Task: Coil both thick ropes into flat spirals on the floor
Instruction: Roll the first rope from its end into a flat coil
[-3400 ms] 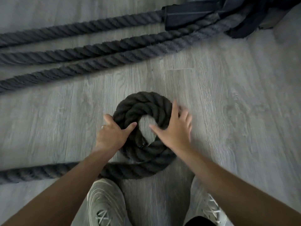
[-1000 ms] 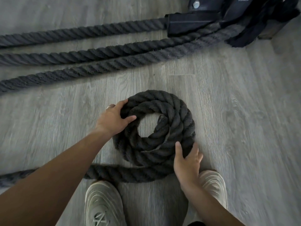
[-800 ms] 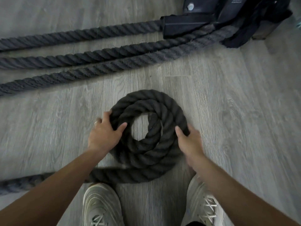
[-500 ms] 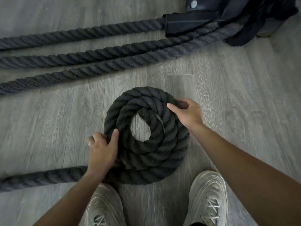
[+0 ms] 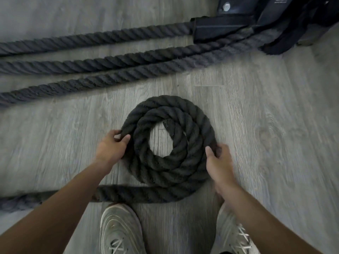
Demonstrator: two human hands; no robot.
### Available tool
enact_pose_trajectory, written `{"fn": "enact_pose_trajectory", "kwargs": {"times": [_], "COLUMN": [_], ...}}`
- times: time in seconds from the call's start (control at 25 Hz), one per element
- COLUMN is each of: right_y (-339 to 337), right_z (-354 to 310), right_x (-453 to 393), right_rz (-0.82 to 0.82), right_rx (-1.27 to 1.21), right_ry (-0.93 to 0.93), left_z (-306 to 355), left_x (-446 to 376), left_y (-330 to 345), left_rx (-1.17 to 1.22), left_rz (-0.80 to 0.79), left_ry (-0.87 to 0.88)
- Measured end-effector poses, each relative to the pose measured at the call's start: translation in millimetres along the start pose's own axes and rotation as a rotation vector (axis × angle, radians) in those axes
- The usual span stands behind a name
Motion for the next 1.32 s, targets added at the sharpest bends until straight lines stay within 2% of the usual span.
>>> {"fn": "enact_pose_trajectory", "kwargs": {"times": [0.12,0.24,0.32,0.44,0.52,0.6,0.76,0.84,0.92,1.08,1.2,1.32], "right_y": [3.9,3.1,4.4,2.4,-6.7,-10.7,-8.8,-10.9,-14.7,-22.0,-13.7,-10.7], "right_z": [-50.5,-98.4,-102.5,-63.2,-27.8,3.2,21.9,4.6,-26.0,-89.9,-83.7,-40.2], "right_x": [-36.8,-62.6,-63.2,-33.1,-2.2,25.7,24.1,1.9,-26.5,-66.1,-61.1,-29.9], "right_rz": [-0.075,-0.045,-0.007,0.053,0.085,0.08,-0.003,-0.054,-0.037,-0.002,-0.005,0.048], "right_rx": [0.038,0.101,0.132,0.133,0.092,0.063,0.061,0.028,0.14,0.164,0.189,0.115], "right_ry": [-0.151,-0.182,-0.192,-0.147,-0.057,0.005,-0.013,-0.046,-0.156,-0.194,-0.168,-0.12], "left_z": [-12.8,-22.0,-22.5,-7.8,8.1,18.9,19.3,6.1,-24.9,-27.5,-25.5,-10.8], "left_x": [32.2,61.1,66.2,46.1,21.6,0.9,-11.7,-9.1,-15.3,49.8,64.3,21.5], "left_y": [-1.6,14.8,20.2,4.0,-14.2,-22.7,-9.1,-7.2,-5.5,12.3,21.8,-1.1], "left_rx": [0.084,0.158,0.17,-0.021,-0.084,-0.048,-0.01,-0.059,-0.015,-0.051,-0.045,0.003], "left_rz": [-0.03,-0.118,-0.172,-0.249,-0.154,-0.063,-0.05,-0.059,-0.129,-0.172,-0.252,-0.12], "left_ry": [-0.144,-0.274,-0.311,-0.231,-0.157,-0.045,0.062,0.045,-0.02,-0.126,-0.123,-0.125]}}
Point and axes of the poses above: each hand's wrist, its own x-axis away from the middle knuckle, its own y-axis out of the palm, z = x × y, the point moved 2 cm from there along -x, towards the middle knuckle, and after that the axes turned 10 degrees about y, right-handed, at the moved point
